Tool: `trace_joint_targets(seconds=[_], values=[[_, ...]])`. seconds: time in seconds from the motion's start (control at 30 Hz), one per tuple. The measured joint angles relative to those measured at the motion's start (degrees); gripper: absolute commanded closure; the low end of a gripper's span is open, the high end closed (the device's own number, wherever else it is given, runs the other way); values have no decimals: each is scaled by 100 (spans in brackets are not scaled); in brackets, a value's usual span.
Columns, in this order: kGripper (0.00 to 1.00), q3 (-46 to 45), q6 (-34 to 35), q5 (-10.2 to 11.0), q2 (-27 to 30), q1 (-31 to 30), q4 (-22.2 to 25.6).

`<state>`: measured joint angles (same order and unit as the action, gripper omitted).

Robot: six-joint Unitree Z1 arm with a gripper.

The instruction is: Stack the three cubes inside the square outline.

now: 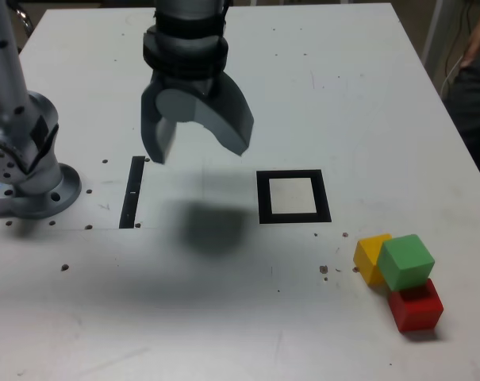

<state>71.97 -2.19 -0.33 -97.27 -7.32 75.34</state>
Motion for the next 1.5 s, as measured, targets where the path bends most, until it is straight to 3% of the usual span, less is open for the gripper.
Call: trace_joint_targets(seconds=[0.57, 0.9, 1.5], values=[[1, 2246, 26, -63, -1211, -479, 807], [1, 3562, 27, 19, -1796, -839, 1254], [1, 6152, 26, -105, -3114, -1333, 1637]])
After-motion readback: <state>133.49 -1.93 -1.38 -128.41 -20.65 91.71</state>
